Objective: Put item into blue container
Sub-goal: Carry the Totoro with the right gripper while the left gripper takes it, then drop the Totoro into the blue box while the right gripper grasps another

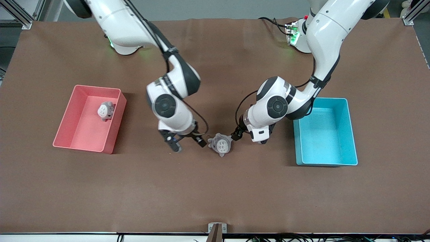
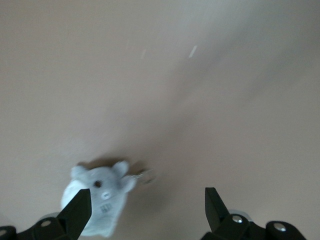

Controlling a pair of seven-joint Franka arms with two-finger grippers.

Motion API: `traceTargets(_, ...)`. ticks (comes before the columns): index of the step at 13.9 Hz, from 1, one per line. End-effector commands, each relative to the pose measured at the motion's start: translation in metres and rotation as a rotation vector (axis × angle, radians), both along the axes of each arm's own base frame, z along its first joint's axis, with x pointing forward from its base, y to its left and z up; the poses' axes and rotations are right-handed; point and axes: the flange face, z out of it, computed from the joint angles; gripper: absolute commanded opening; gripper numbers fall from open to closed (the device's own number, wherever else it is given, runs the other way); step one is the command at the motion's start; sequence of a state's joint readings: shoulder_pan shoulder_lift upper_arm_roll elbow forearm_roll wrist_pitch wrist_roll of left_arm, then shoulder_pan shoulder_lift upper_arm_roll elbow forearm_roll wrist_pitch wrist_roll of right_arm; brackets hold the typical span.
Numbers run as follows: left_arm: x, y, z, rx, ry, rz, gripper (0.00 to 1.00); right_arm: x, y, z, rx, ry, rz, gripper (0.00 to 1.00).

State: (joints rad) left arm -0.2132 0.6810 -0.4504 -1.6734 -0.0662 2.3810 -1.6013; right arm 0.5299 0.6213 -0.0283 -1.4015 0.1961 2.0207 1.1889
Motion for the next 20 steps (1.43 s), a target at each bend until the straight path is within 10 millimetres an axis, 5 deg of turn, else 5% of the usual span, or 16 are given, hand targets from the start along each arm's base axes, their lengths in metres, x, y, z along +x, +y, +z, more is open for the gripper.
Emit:
traceTargets(1, 0.008, -0.006, -0.014, -0.041, -0.012, 0.067, 1.00, -0.009, -0.104, 0.049, 0.044, 0.014, 0.223, 1.00)
traceTargets(6, 0.020, -0.016, -0.004, -0.092, -0.092, 0.114, 1.00, -0.052, -0.305, 0.038, -0.041, 0.008, 0.402, 1.00)
traceTargets(9, 0.014, -0.034, -0.032, -0.154, -0.160, 0.148, 1.00, -0.095, -0.376, 0.001, -0.043, -0.036, 0.427, 1.00)
traceTargets(14, 0.003, -0.042, -0.064, -0.121, -0.198, 0.136, 0.97, -0.160, -0.402, -0.077, -0.064, -0.064, 0.408, 1.00)
traceTargets(18, 0.008, -0.038, -0.061, -0.113, -0.226, 0.117, 0.04, -0.175, -0.406, -0.115, -0.059, -0.047, 0.380, 1.00)
traceTargets(20, 0.019, -0.026, -0.043, -0.081, -0.273, 0.092, 0.00, -0.178, -0.406, -0.127, -0.053, -0.026, 0.380, 1.00)
